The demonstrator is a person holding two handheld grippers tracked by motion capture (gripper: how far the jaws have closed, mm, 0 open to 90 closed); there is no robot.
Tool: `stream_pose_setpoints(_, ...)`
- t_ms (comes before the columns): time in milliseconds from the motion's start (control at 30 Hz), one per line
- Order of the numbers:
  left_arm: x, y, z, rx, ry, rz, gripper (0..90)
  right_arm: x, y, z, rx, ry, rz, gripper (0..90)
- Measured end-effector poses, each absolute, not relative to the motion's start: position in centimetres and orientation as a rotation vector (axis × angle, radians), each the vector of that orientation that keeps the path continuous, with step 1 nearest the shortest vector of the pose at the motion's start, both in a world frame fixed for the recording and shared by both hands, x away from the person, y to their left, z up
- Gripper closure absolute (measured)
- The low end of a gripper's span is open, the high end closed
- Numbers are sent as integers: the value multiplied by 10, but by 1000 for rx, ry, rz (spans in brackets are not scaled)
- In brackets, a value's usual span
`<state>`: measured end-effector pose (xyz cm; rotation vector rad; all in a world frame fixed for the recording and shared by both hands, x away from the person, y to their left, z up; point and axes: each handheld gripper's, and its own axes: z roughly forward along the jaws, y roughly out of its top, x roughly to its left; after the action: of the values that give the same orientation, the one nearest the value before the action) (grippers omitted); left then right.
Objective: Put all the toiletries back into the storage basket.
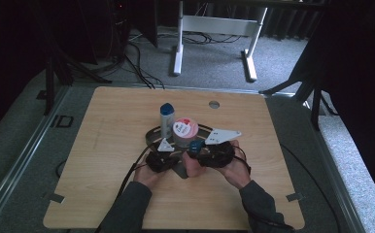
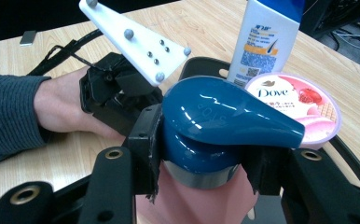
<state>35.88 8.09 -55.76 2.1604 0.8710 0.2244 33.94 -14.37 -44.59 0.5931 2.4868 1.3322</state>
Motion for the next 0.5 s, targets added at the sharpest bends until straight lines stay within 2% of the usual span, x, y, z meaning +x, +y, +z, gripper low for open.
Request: stream_pose_setpoints(500, 359, 81, -558, 2159, 875, 223, 900, 349, -140, -438, 608, 2463, 1340, 532)
